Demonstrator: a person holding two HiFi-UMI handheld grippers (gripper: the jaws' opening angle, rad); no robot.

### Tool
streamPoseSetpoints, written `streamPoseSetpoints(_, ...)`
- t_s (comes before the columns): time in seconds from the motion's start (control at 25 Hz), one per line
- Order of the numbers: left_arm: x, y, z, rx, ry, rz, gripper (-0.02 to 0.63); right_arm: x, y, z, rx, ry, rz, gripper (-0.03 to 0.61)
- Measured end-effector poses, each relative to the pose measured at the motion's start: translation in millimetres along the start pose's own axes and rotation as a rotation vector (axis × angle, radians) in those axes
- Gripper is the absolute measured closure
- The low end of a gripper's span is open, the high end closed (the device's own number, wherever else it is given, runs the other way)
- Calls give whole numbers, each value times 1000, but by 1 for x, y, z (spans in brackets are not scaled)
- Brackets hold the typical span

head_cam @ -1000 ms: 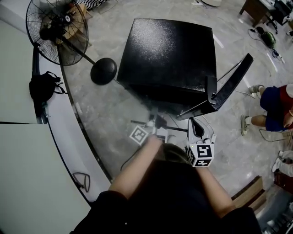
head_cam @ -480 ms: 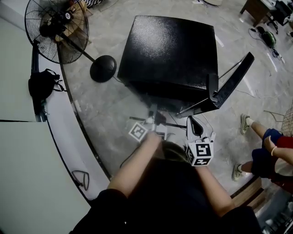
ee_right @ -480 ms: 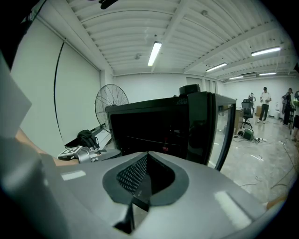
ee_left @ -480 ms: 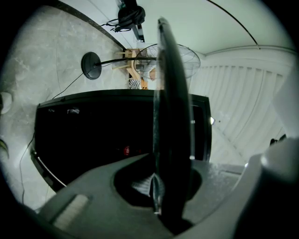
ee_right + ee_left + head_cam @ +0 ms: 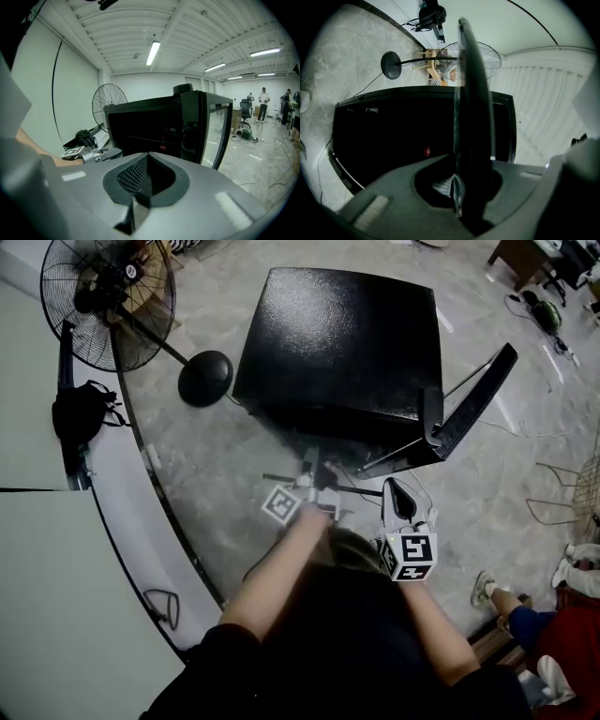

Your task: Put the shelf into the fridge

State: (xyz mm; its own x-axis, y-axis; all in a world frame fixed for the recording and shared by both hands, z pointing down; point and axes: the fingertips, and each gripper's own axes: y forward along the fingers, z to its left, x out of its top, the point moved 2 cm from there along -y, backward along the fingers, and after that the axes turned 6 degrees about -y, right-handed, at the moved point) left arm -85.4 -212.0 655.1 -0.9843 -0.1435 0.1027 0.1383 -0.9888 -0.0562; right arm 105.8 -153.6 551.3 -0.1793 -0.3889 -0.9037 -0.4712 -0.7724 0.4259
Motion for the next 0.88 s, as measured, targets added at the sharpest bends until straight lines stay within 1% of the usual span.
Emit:
streamPoseSetpoints(0.28,2,8,2,0,22,-2,597,-4,0,-4,2,-2,10,578)
streamPoseSetpoints(0.44,2,14,3,-10,9,-7,597,-6,3,-4,8,-3,13,578)
streamPoseSetpoints(0.6,4,20,5,-14,30,-14,597,-5,7,-3,17,-1,14,578)
streamPoseSetpoints(0.88,3,35,4,-16,18,-21,597,-3,11,-6,12,8,5,578)
